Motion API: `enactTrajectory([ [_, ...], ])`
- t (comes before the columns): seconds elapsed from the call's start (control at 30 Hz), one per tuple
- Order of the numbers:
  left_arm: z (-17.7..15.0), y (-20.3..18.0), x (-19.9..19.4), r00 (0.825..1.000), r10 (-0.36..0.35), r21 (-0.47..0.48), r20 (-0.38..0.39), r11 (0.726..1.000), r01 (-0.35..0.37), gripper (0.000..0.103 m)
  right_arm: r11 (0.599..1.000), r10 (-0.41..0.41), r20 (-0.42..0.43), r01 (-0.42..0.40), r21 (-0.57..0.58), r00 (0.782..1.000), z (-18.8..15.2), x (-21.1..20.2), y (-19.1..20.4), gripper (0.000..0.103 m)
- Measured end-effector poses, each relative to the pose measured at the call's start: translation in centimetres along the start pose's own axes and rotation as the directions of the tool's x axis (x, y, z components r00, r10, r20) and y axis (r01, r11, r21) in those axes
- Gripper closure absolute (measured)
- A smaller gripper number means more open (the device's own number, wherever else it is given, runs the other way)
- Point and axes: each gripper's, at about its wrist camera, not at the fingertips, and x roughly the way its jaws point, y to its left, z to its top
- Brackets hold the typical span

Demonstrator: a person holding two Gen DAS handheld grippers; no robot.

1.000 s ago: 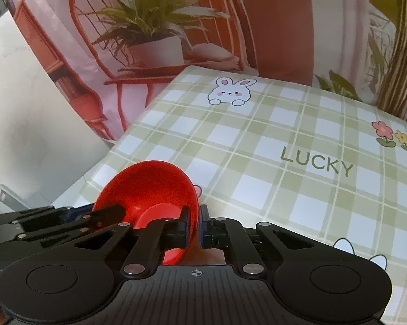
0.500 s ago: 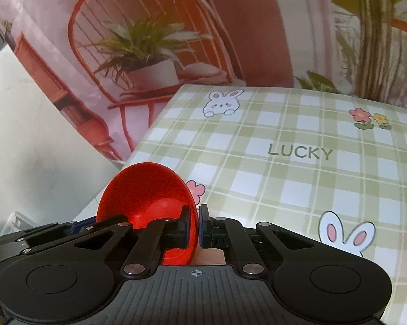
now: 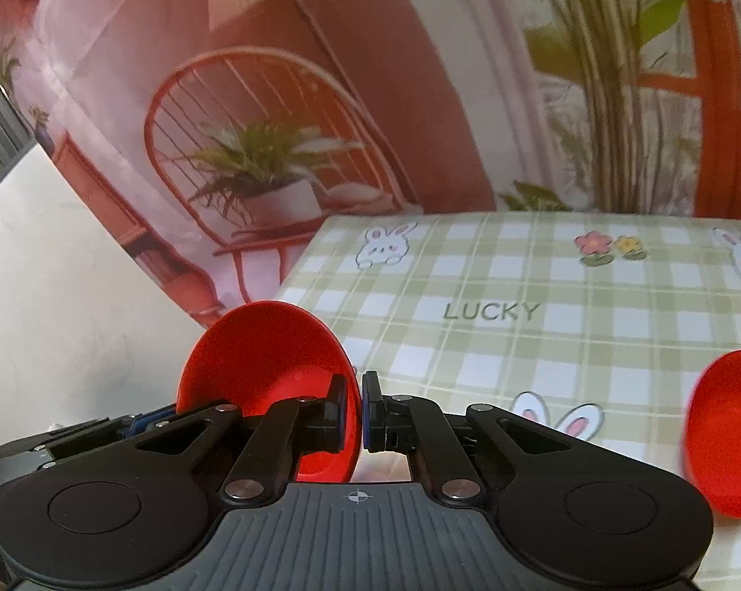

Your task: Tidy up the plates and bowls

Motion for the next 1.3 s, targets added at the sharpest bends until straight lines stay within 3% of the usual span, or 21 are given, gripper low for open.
enactTrajectory([
  [0.53,0.6,-9.9,-4.4,0.996,-0.062,0.099,0.057,0.994,0.056,0.088,0.999,-0.036,0.131,0.033,0.024,0.991,1.2,-10.6,-5.5,0.097],
  [0.67,0.2,-12.5,-4.6,0.985,-0.16,0.164,0.068,0.975,0.147,0.088,0.998,-0.063,0.158,0.059,0.031,0.985,1.3,-13.0,-7.5,0.097],
  [0.93,-0.5,-17.9,-3.9,0.974,-0.224,0.222,0.041,0.952,0.21,0.088,0.992,-0.124,0.201,0.114,0.061,0.972,1.4,-17.1,-11.9,0.097],
  [1.23,-1.0,-21.8,-2.1,0.957,-0.289,0.25,0.011,0.928,0.277,0.088,0.98,-0.188,0.202,0.169,0.107,0.961,1.2,-18.7,-16.5,0.097],
  [1.27,-1.0,-22.1,-1.9,0.934,-0.352,0.299,-0.06,0.886,0.354,0.088,0.979,-0.192,0.2,0.172,0.111,0.961,1.1,-18.7,-16.9,0.097],
  [1.3,-1.1,-22.4,-1.7,0.933,-0.355,0.301,-0.065,0.884,0.358,0.088,0.978,-0.196,0.198,0.176,0.116,0.96,1.0,-18.7,-17.3,0.097],
])
